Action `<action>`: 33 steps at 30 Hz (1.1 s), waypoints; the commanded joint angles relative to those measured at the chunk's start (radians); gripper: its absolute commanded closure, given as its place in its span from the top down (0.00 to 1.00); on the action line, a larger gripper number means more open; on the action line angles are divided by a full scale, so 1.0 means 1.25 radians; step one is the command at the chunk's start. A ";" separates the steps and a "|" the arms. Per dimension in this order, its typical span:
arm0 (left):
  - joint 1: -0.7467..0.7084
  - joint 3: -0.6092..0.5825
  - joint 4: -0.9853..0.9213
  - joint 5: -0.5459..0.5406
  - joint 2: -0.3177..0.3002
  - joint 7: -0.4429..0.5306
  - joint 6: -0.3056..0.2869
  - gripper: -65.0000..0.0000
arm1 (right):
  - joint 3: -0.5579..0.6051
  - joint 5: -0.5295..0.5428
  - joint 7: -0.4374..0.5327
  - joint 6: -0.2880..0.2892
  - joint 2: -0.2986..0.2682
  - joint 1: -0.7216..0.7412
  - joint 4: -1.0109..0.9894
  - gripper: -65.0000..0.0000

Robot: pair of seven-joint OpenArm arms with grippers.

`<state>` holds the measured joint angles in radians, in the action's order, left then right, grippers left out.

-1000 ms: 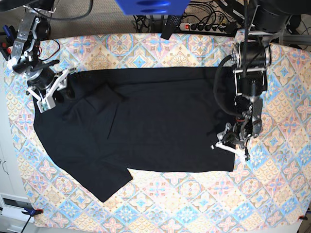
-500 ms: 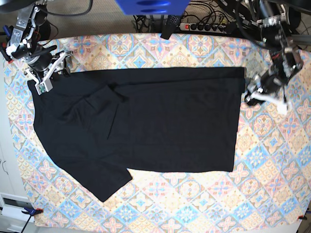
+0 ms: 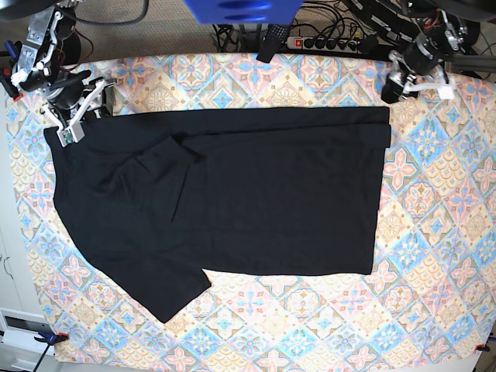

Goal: Fold the T-shirt properly
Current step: 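Return the left gripper to the shoulder corner and grasp it, then hold both shoulder corners and pull the shirt away from the hem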

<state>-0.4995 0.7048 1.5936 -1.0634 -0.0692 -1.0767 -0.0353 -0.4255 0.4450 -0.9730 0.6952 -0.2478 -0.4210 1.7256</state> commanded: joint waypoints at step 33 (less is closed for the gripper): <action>0.222 -0.054 -0.200 0.042 0.007 0.024 -0.004 0.00 | -0.132 0.008 0.012 0.002 -0.011 0.001 -0.111 0.36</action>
<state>-0.2199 0.6403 1.3350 -1.0100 -0.0532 -1.0306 -0.0448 -0.5846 0.4454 -0.9680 0.6945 -0.2489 -0.4175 1.5734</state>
